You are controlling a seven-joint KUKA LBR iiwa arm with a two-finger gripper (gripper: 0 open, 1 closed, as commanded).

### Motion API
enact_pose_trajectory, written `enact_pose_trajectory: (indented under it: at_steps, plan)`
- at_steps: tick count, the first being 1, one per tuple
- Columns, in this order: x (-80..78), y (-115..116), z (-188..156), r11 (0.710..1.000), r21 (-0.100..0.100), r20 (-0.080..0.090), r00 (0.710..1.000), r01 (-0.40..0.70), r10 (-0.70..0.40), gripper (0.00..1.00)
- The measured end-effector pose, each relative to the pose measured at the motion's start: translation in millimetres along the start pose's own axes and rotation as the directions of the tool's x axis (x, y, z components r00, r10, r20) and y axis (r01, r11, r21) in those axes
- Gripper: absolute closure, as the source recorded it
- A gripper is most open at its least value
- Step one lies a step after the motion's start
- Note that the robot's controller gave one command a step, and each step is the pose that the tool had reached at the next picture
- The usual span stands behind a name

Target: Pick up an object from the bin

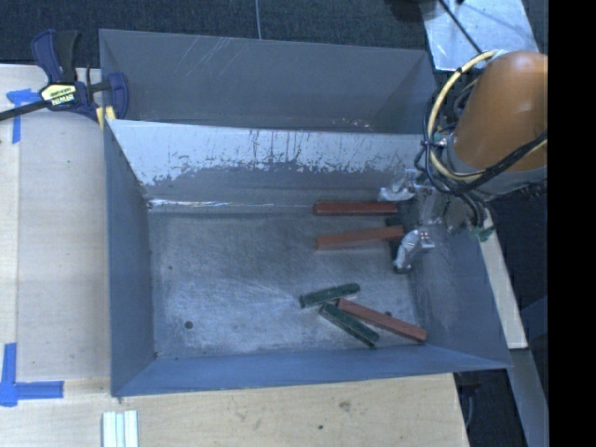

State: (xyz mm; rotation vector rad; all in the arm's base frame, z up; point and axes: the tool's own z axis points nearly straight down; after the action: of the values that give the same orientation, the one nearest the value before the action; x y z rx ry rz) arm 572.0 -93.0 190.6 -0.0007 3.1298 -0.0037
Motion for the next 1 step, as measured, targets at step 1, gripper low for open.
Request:
enact_pose_trajectory:
  at_steps: [1]
  plan:
    - [-6.6,34.1,112.9,0.998,0.000,0.007,0.998,0.064,-0.064,1.00]
